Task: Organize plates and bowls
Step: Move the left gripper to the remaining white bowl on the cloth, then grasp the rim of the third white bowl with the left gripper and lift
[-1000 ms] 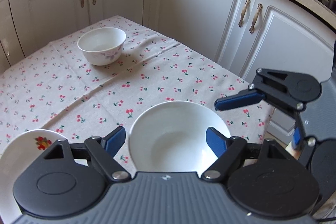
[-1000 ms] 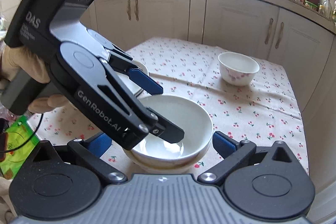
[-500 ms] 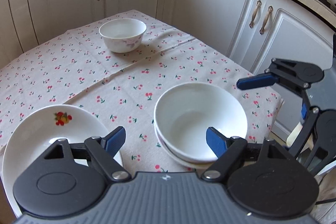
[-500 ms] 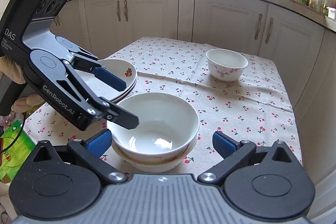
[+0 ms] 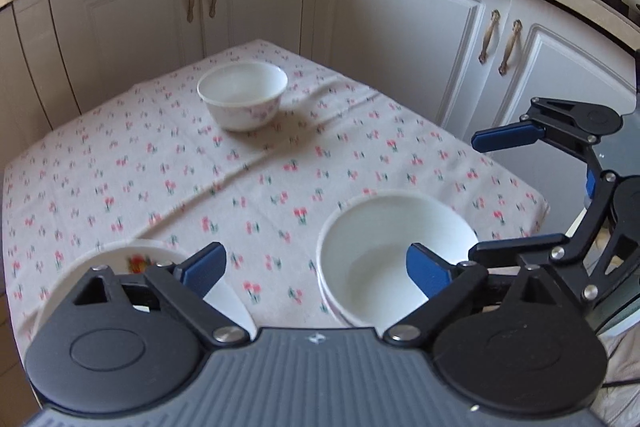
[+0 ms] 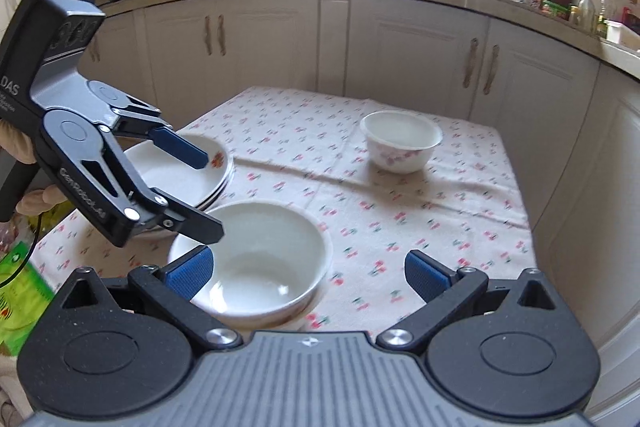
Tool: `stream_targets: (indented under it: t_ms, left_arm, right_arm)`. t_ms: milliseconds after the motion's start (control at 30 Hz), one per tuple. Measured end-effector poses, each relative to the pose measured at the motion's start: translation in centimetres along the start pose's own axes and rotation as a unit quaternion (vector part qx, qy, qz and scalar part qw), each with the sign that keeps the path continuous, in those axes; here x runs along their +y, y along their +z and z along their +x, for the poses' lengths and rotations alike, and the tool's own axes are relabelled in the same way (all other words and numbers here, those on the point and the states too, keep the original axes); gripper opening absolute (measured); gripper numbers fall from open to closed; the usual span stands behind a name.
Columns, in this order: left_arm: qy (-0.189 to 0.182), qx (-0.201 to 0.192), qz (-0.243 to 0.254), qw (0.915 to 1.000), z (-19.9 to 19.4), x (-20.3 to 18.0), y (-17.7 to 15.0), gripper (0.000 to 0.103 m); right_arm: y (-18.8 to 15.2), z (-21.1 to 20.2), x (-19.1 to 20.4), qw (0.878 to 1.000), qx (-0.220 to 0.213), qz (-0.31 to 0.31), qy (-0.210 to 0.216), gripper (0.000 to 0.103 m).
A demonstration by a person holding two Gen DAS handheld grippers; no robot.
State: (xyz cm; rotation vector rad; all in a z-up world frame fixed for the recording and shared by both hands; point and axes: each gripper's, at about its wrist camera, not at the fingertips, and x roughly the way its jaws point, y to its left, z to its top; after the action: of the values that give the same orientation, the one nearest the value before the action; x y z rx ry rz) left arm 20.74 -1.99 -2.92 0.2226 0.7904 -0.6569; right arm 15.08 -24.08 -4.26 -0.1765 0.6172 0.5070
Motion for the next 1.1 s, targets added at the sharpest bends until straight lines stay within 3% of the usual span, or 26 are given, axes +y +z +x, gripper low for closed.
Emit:
stream_targets:
  t_ms: [300, 600, 1100]
  left_arm:
    - [0.015, -0.026, 0.007, 0.9995, 2.3, 2.5, 5.8, 0.101]
    - [0.030, -0.040, 0.010, 0.9987, 6.9, 4.7, 11.0, 0.101]
    - [0.020, -0.011, -0.029, 0.9993, 13.5, 6.9, 14.0, 0.101]
  right_arm:
    - [2.9, 2.4, -4.3, 1.000, -0.002, 0.008, -0.019, 0.103]
    - [5.3, 7.4, -8.6, 0.999, 0.009, 0.034, -0.025, 0.103]
    - [6.4, 12.6, -11.7, 0.999, 0.021, 0.023, -0.014, 0.103]
